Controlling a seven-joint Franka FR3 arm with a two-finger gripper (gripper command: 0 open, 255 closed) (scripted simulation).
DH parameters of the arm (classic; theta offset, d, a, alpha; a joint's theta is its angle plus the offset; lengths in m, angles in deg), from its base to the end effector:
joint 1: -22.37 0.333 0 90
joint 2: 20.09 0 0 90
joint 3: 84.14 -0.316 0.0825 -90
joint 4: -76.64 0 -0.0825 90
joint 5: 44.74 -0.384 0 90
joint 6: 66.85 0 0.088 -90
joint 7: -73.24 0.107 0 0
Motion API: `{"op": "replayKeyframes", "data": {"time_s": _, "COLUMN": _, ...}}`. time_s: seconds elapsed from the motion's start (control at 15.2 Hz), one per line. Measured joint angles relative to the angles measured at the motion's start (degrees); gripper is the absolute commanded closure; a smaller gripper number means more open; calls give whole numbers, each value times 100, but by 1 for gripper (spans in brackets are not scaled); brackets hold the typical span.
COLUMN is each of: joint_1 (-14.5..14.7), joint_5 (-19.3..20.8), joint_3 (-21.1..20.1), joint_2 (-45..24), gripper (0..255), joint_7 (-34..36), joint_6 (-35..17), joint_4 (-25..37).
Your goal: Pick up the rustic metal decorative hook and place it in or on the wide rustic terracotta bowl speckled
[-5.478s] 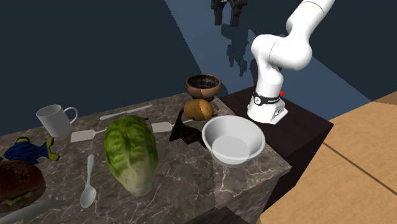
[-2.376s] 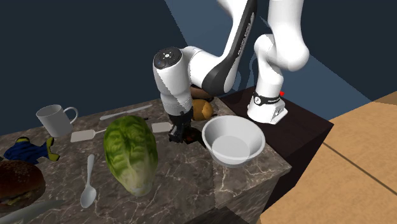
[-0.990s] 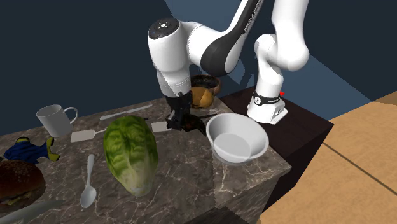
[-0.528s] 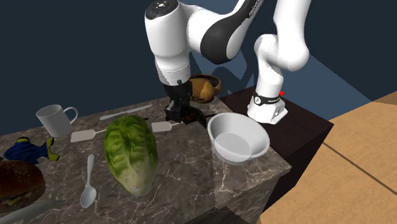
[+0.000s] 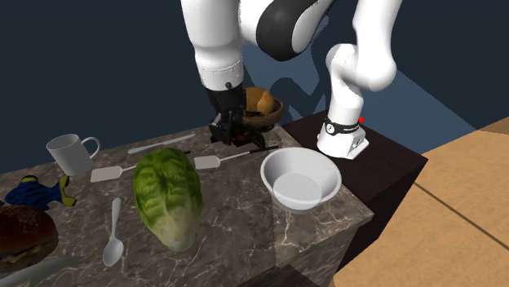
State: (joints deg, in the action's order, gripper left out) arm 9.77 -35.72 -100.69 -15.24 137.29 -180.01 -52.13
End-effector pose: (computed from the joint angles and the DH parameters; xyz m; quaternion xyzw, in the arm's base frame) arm 0.4867 0.0244 0.3866 0.8763 -0.4653 -0.0341 0.1206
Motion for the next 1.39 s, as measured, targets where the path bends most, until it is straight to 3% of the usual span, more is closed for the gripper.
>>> {"op": "replayKeyframes", "data": {"time_s": 0.4, "joint_1": -12, "joint_5": -80, "joint_3": 36, "joint_2": 248, "gripper": 255, "joint_7": -149, "joint_6": 368, "joint_4": 147}}
{"op": "replayKeyframes", "data": {"time_s": 0.86, "joint_1": -307, "joint_5": -40, "joint_3": 541, "joint_2": 1242, "gripper": 255, "joint_7": -936, "joint_6": 74, "joint_4": -994}}
{"op": "replayKeyframes", "data": {"time_s": 1.39, "joint_1": -773, "joint_5": 342, "joint_3": 1299, "joint_2": 2199, "gripper": 255, "joint_7": -1932, "joint_6": -177, "joint_4": -2004}}
